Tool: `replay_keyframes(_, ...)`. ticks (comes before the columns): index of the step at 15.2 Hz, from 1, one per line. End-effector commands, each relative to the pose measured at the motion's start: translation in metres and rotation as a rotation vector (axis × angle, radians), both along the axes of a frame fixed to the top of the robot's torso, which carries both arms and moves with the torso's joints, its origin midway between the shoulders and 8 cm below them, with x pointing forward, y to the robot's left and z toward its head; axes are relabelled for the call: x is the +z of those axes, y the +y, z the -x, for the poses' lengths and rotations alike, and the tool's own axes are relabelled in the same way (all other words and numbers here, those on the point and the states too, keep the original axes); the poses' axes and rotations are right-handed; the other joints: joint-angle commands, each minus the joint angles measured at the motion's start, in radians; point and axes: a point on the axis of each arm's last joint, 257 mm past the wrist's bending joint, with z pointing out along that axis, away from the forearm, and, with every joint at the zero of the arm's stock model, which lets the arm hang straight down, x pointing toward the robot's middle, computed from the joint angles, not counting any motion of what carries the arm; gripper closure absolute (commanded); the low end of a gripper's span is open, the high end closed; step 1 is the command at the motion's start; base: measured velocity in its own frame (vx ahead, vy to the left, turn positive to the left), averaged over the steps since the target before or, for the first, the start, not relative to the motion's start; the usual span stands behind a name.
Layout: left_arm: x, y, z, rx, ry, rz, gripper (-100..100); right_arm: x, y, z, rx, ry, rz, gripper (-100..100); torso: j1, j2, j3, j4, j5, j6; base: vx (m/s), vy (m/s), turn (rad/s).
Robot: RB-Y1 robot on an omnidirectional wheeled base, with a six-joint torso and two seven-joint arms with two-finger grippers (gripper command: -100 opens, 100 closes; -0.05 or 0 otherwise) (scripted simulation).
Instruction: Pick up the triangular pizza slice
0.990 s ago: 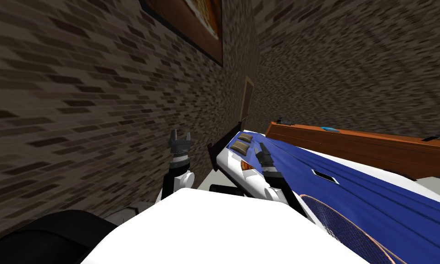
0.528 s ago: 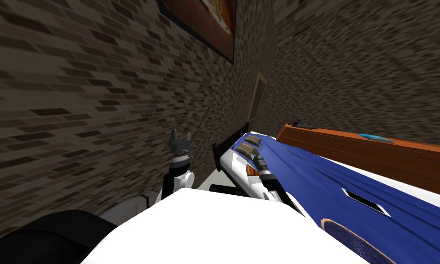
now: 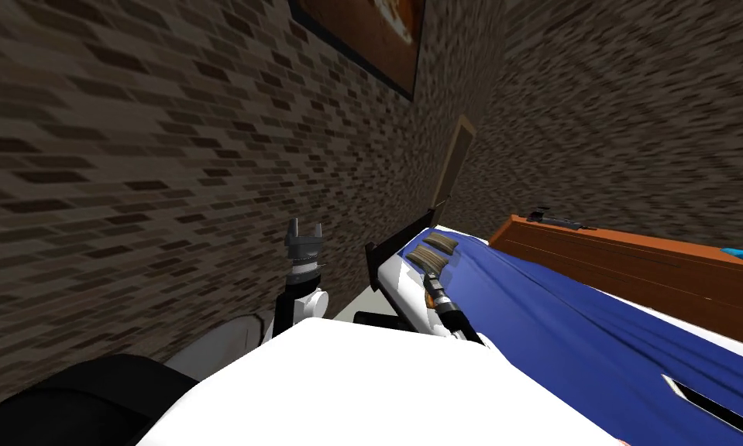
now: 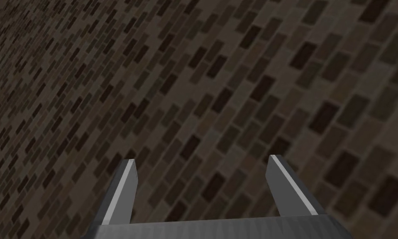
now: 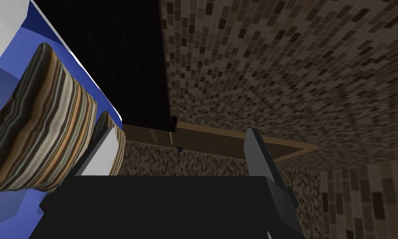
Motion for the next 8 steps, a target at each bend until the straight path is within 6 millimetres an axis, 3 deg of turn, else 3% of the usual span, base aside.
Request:
replay_keyframes(1,0.000,0.000,0.000,0.000,0.000,0.000,0,-0.036,0.003,0.014,0.016,0.088,0.017,-100,0.000,0.000,0.000,0.000,0.000,0.000,0.071,0.002,0.323)
replay_keyframes(4,0.000,0.000,0.000,0.000,0.000,0.000,0,-0.076,-0.001,0.030,0.021,0.182,0.036,-100,0.000,-0.001,-0.001,0.000,0.000,-0.001,0.072,-0.003,0.330)
replay_keyframes(5,0.000,0.000,0.000,0.000,0.000,0.000,0,-0.080,-0.002,0.032,0.019,0.191,0.038,-100,0.000,-0.001,-0.001,0.000,0.000,0.000,0.048,-0.013,0.068)
replay_keyframes(6,0.000,0.000,0.000,0.000,0.000,0.000,0,-0.102,0.000,0.043,0.033,0.247,0.051,-100,-0.001,0.000,0.000,0.000,0.000,0.001,0.046,-0.002,0.174)
replay_keyframes(8,0.000,0.000,0.000,0.000,0.000,0.000,0,-0.112,-0.004,0.048,0.027,0.269,0.055,-100,0.000,0.000,0.000,0.000,0.000,0.000,0.041,-0.004,0.192)
